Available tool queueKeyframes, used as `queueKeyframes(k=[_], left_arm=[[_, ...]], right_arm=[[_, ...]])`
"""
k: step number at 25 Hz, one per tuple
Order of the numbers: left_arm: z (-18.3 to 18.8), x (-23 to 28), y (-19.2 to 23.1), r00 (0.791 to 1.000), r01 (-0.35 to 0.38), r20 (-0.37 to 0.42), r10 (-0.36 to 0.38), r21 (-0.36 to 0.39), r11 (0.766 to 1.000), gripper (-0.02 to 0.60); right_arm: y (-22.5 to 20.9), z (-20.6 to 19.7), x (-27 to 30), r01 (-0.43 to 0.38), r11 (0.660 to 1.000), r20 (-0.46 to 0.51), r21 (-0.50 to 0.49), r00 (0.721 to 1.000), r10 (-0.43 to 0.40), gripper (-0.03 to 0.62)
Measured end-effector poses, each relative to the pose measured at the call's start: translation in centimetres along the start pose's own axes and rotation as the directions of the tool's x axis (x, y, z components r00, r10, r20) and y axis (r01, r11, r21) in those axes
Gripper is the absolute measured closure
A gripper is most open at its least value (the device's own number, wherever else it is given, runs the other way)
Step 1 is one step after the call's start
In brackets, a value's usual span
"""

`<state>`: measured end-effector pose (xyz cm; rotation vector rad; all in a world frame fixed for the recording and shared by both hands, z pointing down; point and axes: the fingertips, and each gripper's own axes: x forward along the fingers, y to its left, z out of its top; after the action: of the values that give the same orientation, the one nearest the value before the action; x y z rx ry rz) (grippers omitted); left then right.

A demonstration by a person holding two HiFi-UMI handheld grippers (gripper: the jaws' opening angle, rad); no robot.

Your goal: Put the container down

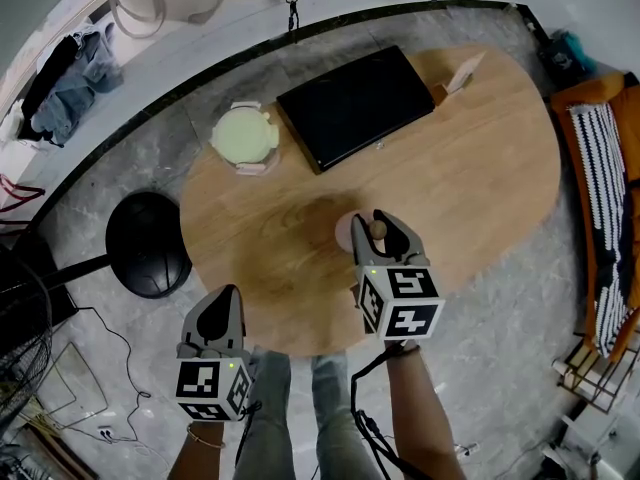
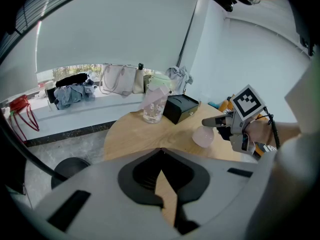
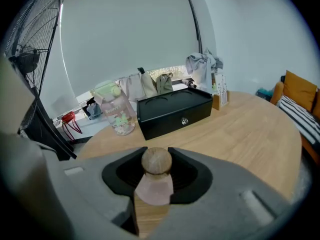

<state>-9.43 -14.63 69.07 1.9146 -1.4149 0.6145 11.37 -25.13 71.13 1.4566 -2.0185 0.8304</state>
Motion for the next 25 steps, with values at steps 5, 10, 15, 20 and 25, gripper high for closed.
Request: queueKeyframes(k=[5,10,15,20,25], left_arm=[[-0.19,-0.12,-0.35,1.000,-0.001,-0.001,0.001,0.004,1.000,0.588],[-0.50,-0.17,-0.70,1.000,0.004,-0.004,-0.004,0.004,1.000,0.588],[-0.56,-0.38,-0.87,1.000,0.008,0.000,-0.008,-0.006,1.000,0.588],[-0.48,-0.56,-0.80,1.000,0.009,0.007,-0.009,-0.031,0.999,0.588],[-0.38,-0.73,-0.96,1.000,0.014,0.011,-0.014,-0.025,1.000,0.588]], right_arm=[[-0.01,-0.24,-0.26,-0.001,1.000,0.004,0.002,1.000,0.001,0.464],[0.38,-0.49,-0.23,0.009,0.999,0.002,-0.046,1.000,-0.009,0.464],[0.52,-0.63,-0.38,0.012,0.998,0.008,-0.057,1.000,-0.012,0.464],[0.69,-0.76,-0.39,0.020,0.997,0.009,-0.072,1.000,-0.019,0.464],[0.65,-0.78,-0.38,0.026,0.998,0.019,-0.064,1.000,-0.025,0.464]])
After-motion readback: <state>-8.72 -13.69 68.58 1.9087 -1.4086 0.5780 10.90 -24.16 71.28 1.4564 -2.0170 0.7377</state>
